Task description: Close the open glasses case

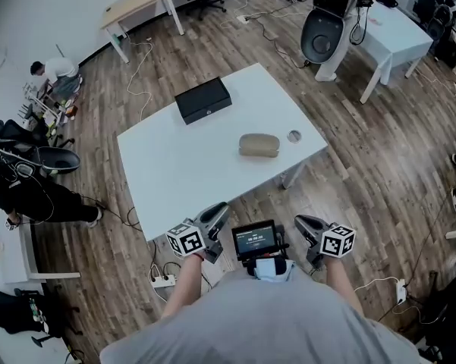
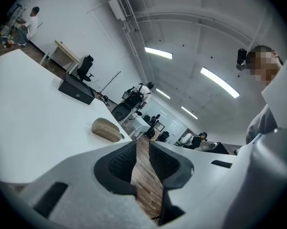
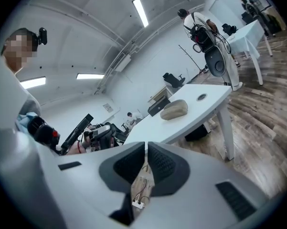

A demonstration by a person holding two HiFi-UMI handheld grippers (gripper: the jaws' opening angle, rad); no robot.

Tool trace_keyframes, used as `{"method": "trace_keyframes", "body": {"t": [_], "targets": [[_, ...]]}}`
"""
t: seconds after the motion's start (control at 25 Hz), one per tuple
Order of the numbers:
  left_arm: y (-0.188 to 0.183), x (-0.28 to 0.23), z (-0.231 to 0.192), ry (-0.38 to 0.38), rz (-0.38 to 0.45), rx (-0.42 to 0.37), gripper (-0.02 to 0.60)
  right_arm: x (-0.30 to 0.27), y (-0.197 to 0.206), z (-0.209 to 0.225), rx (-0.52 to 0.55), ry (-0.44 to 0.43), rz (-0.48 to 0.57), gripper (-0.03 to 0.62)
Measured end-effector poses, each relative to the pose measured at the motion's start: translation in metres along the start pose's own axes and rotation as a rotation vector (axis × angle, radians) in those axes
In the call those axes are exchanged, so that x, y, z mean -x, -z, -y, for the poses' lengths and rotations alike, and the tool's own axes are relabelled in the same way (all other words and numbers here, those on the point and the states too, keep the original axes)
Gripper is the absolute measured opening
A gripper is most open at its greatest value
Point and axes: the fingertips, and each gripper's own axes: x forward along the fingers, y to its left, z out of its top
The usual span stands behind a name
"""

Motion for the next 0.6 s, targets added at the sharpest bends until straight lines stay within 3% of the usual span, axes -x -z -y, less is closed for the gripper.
{"method": "trace_keyframes", "body": {"t": [0.36,0.6], "targets": [[-0.022,-0.042,-0.010,-0.052,0.000,-0.053,0.071,-0.014,-0.058,0.045,0.056,-0.005,-0.001,0.035],[-0.022,-0.061,-0.021,-0.060,-0.103,-0.173,0.071,-0.036,-0.085,0.050,0.075,-0.011,0.018,0.035]]}}
